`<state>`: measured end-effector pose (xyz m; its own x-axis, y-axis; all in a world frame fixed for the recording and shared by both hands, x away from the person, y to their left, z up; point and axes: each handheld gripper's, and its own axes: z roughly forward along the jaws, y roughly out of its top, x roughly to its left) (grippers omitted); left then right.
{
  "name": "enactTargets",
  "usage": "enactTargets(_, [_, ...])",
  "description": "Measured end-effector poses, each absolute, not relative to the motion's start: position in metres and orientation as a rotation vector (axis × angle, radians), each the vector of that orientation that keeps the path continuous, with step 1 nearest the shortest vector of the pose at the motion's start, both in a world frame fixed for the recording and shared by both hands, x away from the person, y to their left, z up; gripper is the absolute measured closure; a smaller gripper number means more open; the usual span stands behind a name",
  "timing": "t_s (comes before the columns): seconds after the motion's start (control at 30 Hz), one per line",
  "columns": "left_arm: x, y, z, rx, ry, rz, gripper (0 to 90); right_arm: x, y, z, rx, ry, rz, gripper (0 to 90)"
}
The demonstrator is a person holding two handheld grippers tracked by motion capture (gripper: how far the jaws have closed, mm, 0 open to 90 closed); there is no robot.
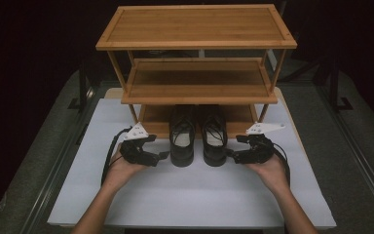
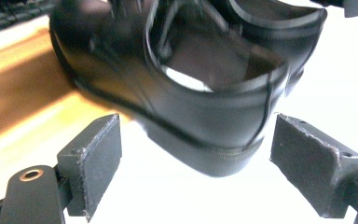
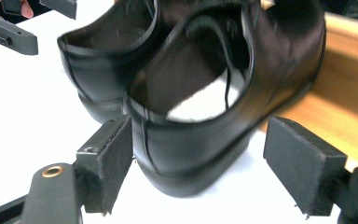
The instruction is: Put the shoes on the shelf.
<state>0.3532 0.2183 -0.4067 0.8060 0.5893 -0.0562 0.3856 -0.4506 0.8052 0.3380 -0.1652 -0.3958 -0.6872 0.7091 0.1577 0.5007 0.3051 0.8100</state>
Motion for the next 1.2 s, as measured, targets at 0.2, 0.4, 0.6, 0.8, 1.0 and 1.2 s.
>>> enactTargets(0.2, [0.357,0.205,-0.432,2.195,0.702,0.274,8.8,0.342,-0.160,-0.427,1.129,2.422,1.238,16.9])
enactTargets(0.4, [0.362,0.193,-0.447,2.234,0.660,0.301,7.4,0.350,-0.151,-0.444,1.112,2.467,1.217,13.9])
enactTargets(0.6, [0.366,0.183,-0.453,2.239,0.627,0.274,6.3,0.353,-0.143,-0.449,1.067,2.478,1.243,13.0])
enactTargets(0.8, [0.367,0.175,-0.453,2.276,0.612,0.287,5.2,0.355,-0.137,-0.452,1.048,2.489,1.245,11.1])
enactTargets(1.0, [0.368,0.172,-0.453,2.273,0.627,0.289,5.0,0.355,-0.132,-0.453,1.045,2.481,1.233,10.4])
enactTargets(1.2, [0.367,0.163,-0.453,2.262,0.632,0.317,5.7,0.352,-0.123,-0.455,1.017,2.476,1.200,11.1])
